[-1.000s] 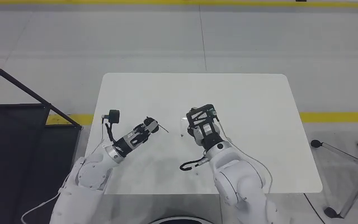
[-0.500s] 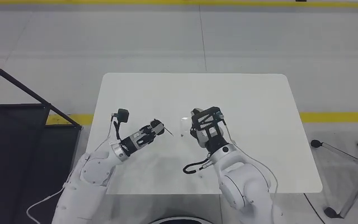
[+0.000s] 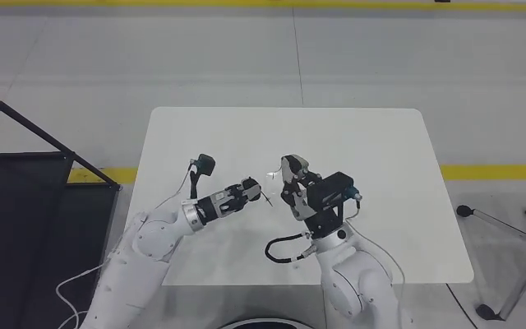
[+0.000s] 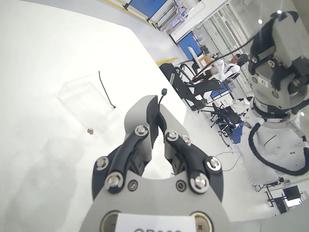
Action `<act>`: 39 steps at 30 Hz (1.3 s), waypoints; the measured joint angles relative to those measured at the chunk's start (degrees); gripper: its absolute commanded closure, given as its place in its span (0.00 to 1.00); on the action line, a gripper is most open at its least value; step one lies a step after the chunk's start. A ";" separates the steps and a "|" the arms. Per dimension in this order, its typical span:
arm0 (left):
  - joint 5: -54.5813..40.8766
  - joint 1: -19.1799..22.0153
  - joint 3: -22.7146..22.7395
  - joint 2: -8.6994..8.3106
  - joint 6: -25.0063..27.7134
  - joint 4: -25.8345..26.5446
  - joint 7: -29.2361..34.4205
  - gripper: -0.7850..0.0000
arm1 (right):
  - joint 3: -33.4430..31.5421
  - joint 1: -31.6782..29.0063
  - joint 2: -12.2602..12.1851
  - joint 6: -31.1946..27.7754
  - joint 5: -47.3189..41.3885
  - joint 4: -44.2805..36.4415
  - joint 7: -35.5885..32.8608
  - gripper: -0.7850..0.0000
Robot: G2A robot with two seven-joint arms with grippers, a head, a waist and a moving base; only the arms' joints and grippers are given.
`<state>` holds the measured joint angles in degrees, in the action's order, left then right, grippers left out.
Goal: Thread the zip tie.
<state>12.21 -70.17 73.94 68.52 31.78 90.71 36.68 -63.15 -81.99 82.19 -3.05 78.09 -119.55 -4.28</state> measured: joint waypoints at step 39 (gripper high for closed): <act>-13.59 11.94 -8.64 0.95 2.51 -11.16 9.47 1.00 | 4.46 -1.98 0.73 6.90 5.55 9.75 25.99 1.00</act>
<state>-1.38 -58.22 65.31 69.47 34.28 79.54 46.15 -58.69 -83.97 82.92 3.85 83.64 -109.79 21.70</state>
